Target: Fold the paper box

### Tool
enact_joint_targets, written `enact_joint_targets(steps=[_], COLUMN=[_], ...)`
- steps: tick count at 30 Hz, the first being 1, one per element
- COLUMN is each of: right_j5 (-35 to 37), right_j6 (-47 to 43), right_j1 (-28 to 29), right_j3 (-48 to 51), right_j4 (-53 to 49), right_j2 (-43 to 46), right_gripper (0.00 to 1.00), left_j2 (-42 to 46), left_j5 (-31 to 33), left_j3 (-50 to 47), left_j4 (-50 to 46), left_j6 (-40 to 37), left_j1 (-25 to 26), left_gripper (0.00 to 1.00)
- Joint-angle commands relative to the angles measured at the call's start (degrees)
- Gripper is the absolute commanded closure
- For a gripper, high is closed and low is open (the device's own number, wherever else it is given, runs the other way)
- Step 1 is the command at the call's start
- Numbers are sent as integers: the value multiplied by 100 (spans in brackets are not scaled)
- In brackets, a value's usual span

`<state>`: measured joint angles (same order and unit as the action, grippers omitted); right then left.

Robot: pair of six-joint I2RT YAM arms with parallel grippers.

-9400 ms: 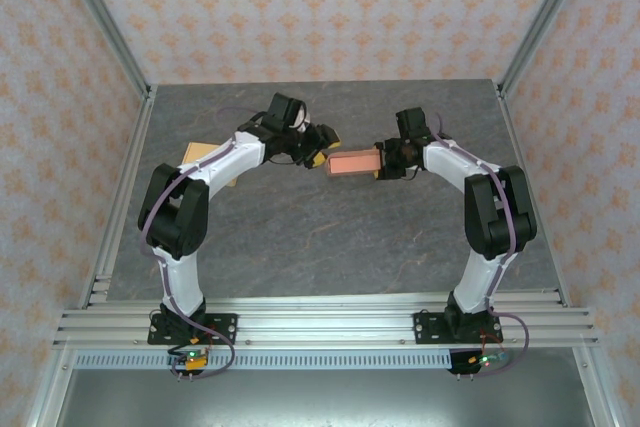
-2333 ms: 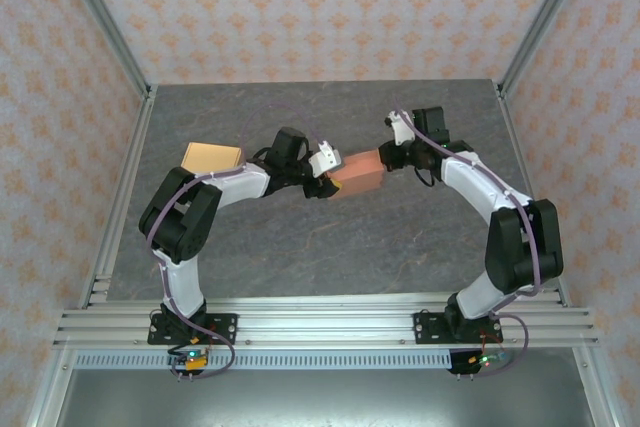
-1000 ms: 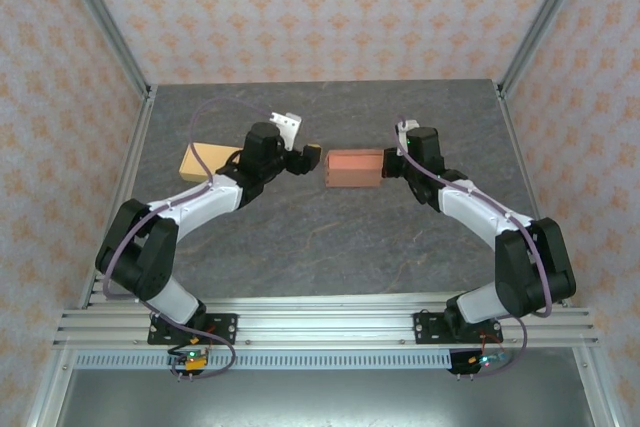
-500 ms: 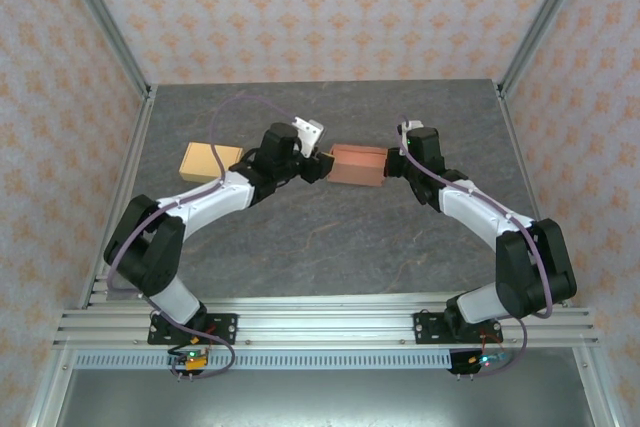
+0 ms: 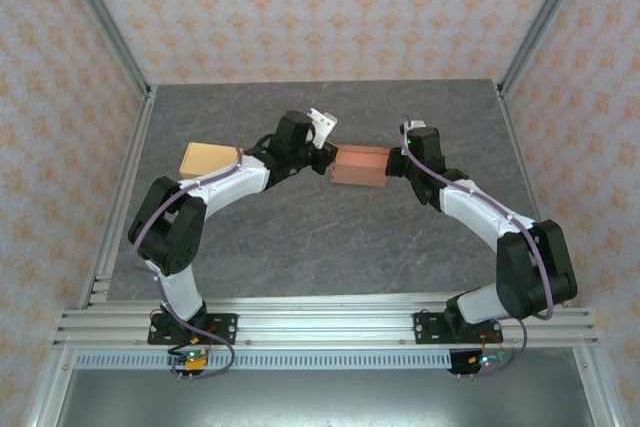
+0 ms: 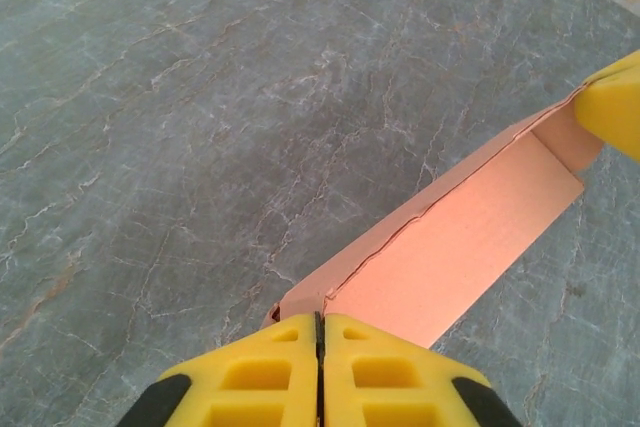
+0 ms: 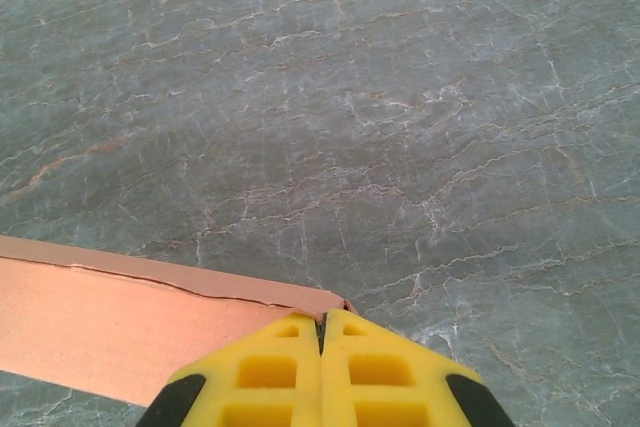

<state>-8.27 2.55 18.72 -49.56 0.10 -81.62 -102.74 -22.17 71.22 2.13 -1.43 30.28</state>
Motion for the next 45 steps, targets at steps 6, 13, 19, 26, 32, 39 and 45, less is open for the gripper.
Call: enact_joint_targets(steps=[6,13,19,26,32,39,45], right_j5=[201,215,346,885,1214,1250,1288], right_j6=[81,97,150,248,433,523,560], right_j1=[79,91,157,390,546,555,552], right_j3=[-194,-211,-268,-230,-195,-195,-199], right_j4=[-142,-166,-209,-194,-72,-44,-45], right_j2=[102,105,90,91,68,-7,14], right_gripper=[100,100,100,100,100,100,100], left_j2=[-59,-277,-370,-291,-340,-475,-498], left_j5=[-313,-207,-287,-112,-88,54,197], left_j3=[19,313,537,654,759,683,402], left_j4=[28,-278,-309,-319,-410,-494,-353], left_j6=[214,114,334,1215,1593,1431,1119], left_j1=[-2,-5,-5,4,79,132,175], left_gripper=[57,93,100,100,100,100,100])
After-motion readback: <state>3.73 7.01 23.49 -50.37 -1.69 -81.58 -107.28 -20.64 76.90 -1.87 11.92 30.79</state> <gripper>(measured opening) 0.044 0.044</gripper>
